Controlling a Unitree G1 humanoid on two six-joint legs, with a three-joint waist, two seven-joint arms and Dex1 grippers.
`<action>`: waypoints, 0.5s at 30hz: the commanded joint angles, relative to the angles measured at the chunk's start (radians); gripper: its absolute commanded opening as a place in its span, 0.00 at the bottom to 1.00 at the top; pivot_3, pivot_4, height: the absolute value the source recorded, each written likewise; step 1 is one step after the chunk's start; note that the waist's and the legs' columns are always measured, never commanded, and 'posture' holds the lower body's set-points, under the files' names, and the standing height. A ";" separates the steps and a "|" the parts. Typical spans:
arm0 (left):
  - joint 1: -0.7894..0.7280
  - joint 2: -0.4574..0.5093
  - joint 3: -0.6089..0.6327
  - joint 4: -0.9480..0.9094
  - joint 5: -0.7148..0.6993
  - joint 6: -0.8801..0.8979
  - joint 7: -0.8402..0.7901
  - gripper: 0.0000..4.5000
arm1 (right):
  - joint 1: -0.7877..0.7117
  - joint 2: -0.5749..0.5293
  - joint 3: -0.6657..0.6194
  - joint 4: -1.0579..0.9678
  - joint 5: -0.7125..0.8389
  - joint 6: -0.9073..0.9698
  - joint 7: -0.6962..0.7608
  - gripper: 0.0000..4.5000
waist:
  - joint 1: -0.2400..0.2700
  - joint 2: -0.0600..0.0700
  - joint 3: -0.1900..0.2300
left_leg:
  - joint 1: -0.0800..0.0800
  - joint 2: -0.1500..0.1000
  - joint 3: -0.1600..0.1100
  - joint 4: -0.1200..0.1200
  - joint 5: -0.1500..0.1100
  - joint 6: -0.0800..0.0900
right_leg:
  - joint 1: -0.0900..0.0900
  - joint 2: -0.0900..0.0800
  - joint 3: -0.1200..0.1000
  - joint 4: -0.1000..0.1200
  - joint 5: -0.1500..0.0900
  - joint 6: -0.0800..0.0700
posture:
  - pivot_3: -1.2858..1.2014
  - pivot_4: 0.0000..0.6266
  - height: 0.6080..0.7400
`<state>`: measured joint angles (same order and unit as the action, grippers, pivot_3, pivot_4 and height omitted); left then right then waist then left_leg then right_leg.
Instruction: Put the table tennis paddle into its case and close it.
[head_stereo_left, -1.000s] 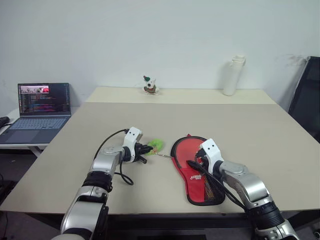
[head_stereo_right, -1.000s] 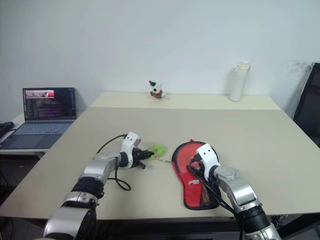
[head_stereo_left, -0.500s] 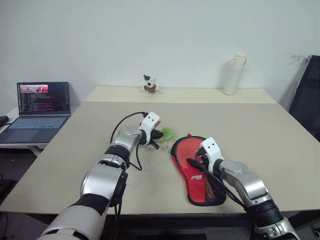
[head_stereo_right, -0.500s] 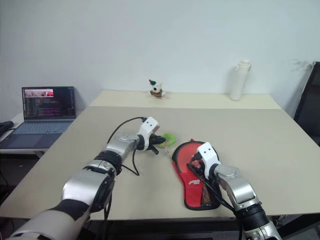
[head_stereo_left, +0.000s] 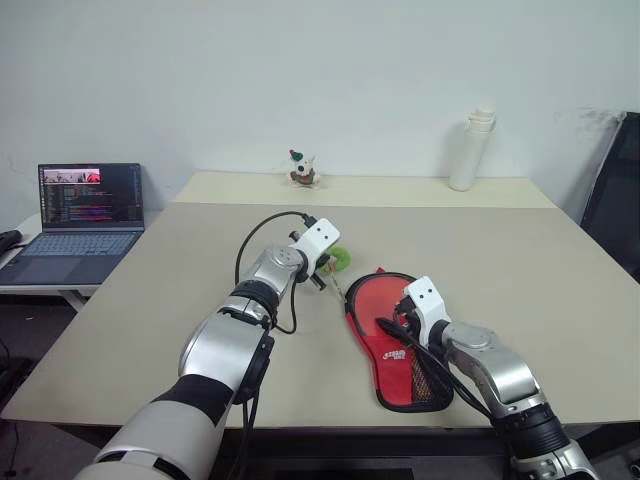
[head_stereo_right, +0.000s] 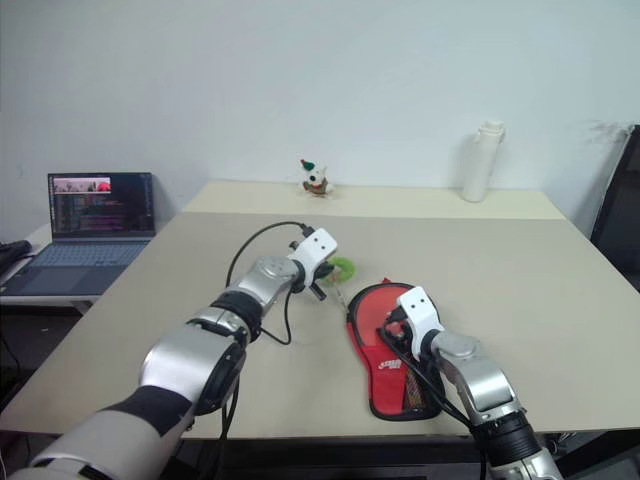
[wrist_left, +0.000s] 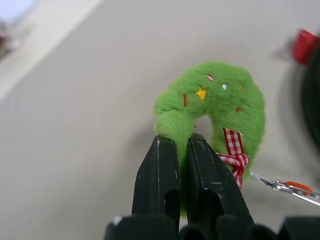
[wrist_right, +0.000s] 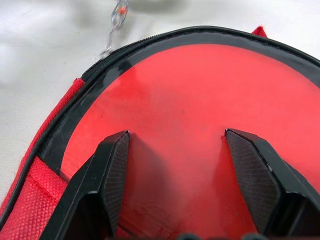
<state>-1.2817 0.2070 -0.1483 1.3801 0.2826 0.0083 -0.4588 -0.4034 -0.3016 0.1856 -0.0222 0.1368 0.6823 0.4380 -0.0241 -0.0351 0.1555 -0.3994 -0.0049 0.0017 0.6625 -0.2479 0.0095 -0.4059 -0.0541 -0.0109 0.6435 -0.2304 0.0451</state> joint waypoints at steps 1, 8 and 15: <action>-0.054 -0.015 0.000 -0.011 0.024 -0.039 0.041 0.01 | 0.085 -0.002 0.054 0.057 -0.024 0.075 0.001 0.73 | 0.000 0.000 0.000 | 0.000 0.000 0.000 0.000 0.000 0.000 | 0.000 0.000 0.000 0.000 0.000 0.000 | 0.52 0.24 1.00; -0.078 -0.061 -0.037 -0.006 0.095 -0.084 0.077 0.01 | 0.141 0.005 0.065 -0.011 -0.020 0.108 -0.011 0.73 | 0.001 0.000 0.000 | 0.000 0.000 0.000 0.000 0.000 0.000 | 0.000 0.000 0.000 0.000 0.000 0.000 | 0.52 0.24 1.00; -0.127 -0.126 -0.149 0.002 0.227 -0.170 0.152 0.01 | 0.227 0.009 0.073 -0.108 -0.011 0.153 -0.037 0.73 | 0.008 -0.001 0.000 | 0.000 0.000 0.000 0.000 0.000 0.000 | 0.000 0.000 0.000 -0.001 -0.001 0.001 | 0.52 0.24 1.00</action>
<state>-1.3548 0.0829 -0.2825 1.4035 0.4859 -0.1257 -0.3428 -0.2581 -0.2891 0.1996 -0.2093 0.1367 0.7160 0.4033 -0.0159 -0.0363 0.1554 -0.3996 -0.0052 0.0016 0.6620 -0.2482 0.0090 -0.4056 -0.0543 -0.0109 0.6426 -0.2314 0.0466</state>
